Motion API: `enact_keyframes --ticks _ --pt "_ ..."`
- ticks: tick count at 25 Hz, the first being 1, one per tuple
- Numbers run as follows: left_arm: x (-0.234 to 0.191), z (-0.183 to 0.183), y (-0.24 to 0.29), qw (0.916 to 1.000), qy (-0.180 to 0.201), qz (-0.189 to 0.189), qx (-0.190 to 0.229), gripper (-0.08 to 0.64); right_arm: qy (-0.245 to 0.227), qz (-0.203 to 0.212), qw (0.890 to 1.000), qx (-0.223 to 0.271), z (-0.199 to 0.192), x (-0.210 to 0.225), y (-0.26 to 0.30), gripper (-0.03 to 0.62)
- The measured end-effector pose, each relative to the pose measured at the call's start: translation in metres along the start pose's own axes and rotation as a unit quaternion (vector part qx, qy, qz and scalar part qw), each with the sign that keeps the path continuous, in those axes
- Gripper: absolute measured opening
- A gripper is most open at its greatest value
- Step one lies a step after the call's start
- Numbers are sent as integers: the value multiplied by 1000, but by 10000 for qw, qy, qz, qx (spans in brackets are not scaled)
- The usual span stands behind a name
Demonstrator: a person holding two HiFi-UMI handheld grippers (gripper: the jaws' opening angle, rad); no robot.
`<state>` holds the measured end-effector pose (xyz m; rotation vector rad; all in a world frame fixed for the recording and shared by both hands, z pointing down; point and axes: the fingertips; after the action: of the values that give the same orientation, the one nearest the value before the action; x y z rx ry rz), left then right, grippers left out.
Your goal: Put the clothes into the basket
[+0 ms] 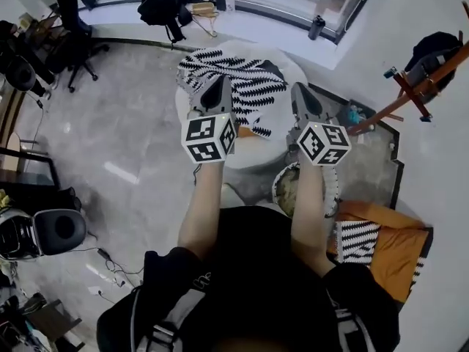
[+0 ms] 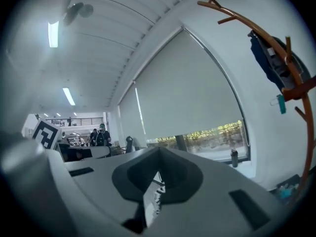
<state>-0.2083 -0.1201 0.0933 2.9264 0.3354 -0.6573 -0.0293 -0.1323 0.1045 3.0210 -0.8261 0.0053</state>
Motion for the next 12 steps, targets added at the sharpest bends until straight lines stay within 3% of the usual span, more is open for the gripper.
enact_keyframes --ticks 5,12 --pt "-10 48 -12 9988 318 -31 369 8 -427 146 9986 290 41 -35 26 11" --pt "-10 74 -7 9972 464 -92 584 8 -785 44 9960 416 63 -37 39 11"
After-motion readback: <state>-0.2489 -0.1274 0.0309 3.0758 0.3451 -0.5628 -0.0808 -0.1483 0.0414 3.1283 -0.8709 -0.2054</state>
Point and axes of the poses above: the fingertips, and each gripper's own axes: y forward along the fingers, x to its right, z out of its top, and after that the axes turned 15 degrees about -y, right-handed
